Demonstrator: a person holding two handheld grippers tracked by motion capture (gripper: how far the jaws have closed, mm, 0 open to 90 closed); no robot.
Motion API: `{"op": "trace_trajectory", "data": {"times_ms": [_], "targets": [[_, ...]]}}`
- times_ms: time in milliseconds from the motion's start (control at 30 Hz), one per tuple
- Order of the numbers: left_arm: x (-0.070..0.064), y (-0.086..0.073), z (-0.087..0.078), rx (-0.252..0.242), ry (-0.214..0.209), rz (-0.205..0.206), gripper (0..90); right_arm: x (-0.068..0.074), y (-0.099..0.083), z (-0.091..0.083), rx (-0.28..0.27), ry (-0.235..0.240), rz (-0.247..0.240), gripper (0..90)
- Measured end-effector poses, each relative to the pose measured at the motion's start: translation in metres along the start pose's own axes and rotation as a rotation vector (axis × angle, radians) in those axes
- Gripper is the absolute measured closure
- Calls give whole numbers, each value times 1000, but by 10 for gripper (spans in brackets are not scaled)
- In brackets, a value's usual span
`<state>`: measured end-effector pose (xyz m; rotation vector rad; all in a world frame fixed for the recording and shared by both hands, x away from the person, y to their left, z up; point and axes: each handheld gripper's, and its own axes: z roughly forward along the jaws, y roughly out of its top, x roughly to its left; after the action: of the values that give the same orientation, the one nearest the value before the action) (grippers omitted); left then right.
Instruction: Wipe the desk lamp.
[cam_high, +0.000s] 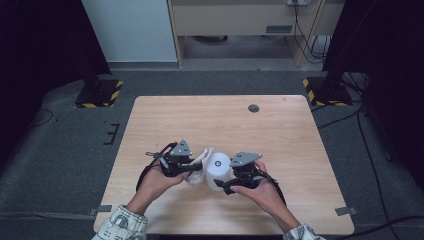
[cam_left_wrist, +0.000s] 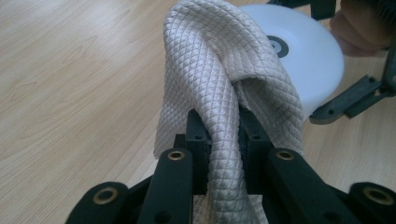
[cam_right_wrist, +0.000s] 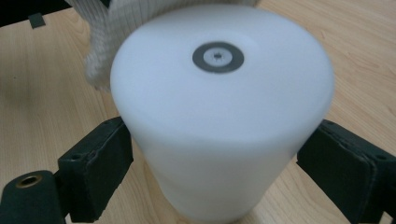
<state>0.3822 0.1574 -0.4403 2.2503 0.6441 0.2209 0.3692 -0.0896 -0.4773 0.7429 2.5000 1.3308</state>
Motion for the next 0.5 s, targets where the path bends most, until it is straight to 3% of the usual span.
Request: {"op": "trace_trajectory", "data": {"times_ms": [267, 367, 400, 500], "targets": [[0, -11, 30, 104, -6, 8, 772, -1, 5, -2, -25, -10, 5, 92], [-1, -9, 28, 102, -12, 9, 772, -2, 5, -2, -21, -10, 8, 91], [-1, -5, 21, 69, -23, 1, 772, -2, 6, -2, -16, -12, 16, 92], [-2, -1, 14, 49, -24, 2, 772, -4, 6, -2, -15, -17, 25, 92]]}}
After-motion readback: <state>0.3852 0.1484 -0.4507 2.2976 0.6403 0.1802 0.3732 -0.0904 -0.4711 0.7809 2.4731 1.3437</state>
